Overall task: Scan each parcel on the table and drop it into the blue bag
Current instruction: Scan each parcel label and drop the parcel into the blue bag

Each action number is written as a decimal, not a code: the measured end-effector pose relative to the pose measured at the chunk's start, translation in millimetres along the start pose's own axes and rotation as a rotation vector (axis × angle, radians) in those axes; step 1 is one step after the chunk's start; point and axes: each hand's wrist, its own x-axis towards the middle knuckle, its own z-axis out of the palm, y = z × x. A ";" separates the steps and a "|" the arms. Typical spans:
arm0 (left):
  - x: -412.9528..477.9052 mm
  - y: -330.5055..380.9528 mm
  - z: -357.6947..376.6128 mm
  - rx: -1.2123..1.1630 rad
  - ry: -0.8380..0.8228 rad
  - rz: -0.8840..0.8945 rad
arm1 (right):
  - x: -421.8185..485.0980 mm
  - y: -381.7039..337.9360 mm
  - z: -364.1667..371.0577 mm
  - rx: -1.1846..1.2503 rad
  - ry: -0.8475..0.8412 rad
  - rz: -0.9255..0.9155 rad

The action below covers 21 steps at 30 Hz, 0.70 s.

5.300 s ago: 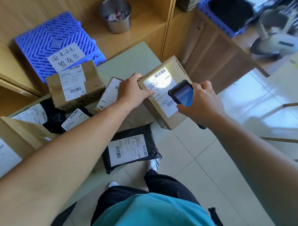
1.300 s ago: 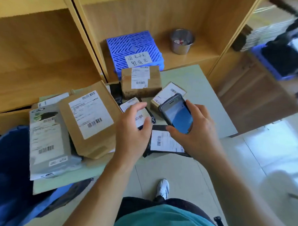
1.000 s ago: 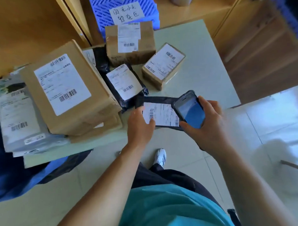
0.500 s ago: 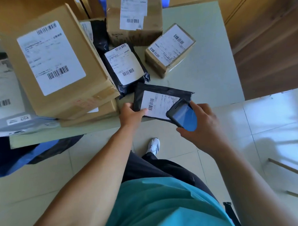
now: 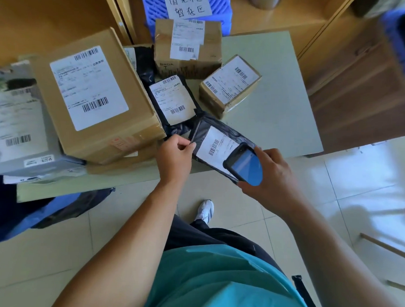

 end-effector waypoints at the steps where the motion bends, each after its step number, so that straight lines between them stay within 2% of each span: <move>1: -0.6 7.9 -4.4 0.025 0.005 0.040 | -0.8 -1.3 -1.3 0.005 0.014 -0.002; 9: 1.0 66.5 -32.2 0.127 0.081 0.272 | -8.1 -3.8 -19.6 0.051 0.088 -0.026; 17: 4.9 97.0 -59.4 0.013 0.141 0.328 | -19.3 -9.9 -42.0 0.033 0.115 -0.005; 21: 10.8 112.4 -80.0 -0.008 0.205 0.351 | -22.5 -21.9 -62.1 0.031 0.179 -0.007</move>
